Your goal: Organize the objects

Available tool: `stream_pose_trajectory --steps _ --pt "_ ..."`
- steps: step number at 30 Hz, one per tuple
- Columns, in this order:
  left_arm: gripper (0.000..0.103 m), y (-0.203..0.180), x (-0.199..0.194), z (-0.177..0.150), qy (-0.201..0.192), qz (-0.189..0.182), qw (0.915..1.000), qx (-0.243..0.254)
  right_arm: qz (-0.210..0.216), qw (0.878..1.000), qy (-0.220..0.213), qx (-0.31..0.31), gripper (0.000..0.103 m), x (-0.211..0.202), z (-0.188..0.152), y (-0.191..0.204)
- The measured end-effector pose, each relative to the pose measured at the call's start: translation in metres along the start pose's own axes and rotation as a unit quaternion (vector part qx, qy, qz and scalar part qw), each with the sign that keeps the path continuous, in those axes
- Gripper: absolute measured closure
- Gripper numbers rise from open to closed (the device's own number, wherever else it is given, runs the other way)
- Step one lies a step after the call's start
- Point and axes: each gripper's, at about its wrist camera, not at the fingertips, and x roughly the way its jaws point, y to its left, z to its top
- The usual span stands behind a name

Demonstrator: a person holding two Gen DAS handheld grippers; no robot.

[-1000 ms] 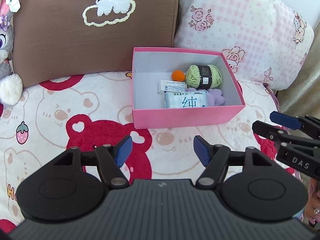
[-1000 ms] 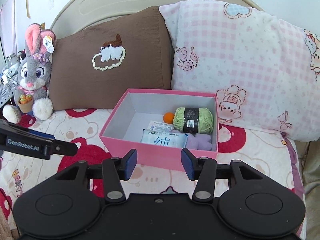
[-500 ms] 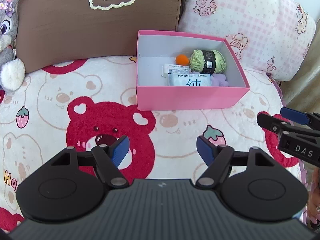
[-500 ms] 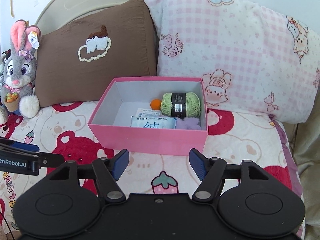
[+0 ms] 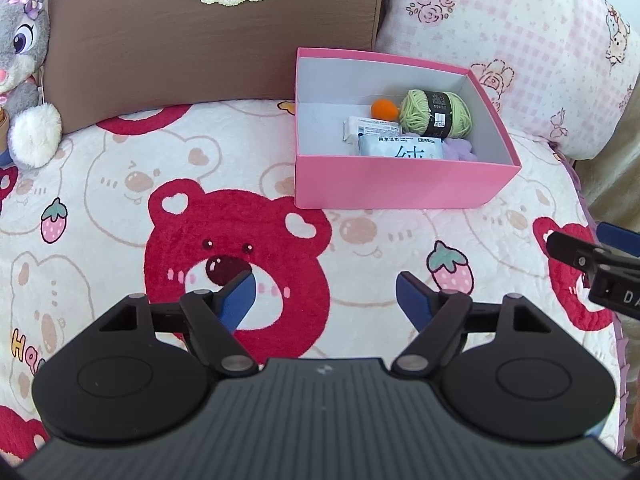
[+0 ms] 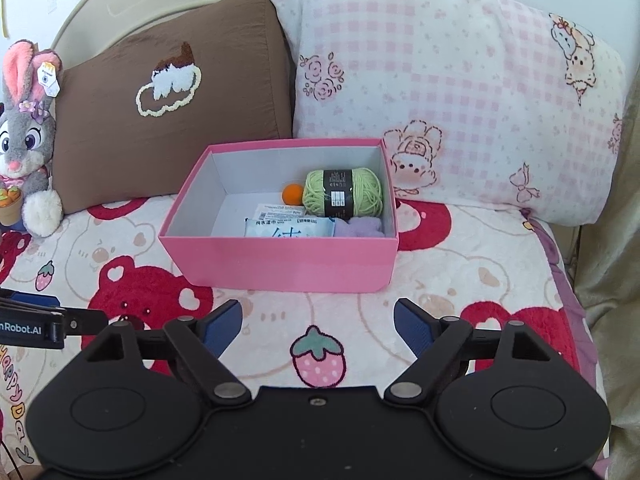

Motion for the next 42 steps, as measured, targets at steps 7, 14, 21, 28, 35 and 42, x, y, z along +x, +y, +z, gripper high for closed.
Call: stream_pose_trajectory --steps 7,14,21,28,35,42 --pt "0.006 0.002 0.002 -0.003 -0.006 0.014 0.9999 -0.004 -0.016 1.0 0.015 -0.005 0.007 0.004 -0.002 0.008" --pt "0.003 0.005 0.009 -0.001 0.018 0.021 0.9996 -0.01 -0.026 0.999 0.031 -0.01 0.006 0.006 -0.003 0.014" --pt "0.003 0.0 0.01 -0.002 0.026 0.031 0.9992 0.004 -0.027 0.999 0.034 -0.003 0.007 0.003 -0.004 0.016" --pt "0.003 0.0 0.007 -0.001 0.022 0.028 0.9994 0.004 -0.031 0.999 0.037 -0.004 0.007 0.001 -0.003 0.017" --pt "0.003 0.0 0.008 -0.002 0.031 0.032 0.9989 0.011 -0.036 0.999 0.04 -0.005 0.007 0.001 -0.003 0.016" --pt "0.003 -0.001 0.01 -0.003 0.038 0.034 0.9986 0.012 -0.04 0.998 0.045 -0.005 0.007 0.001 -0.004 0.015"
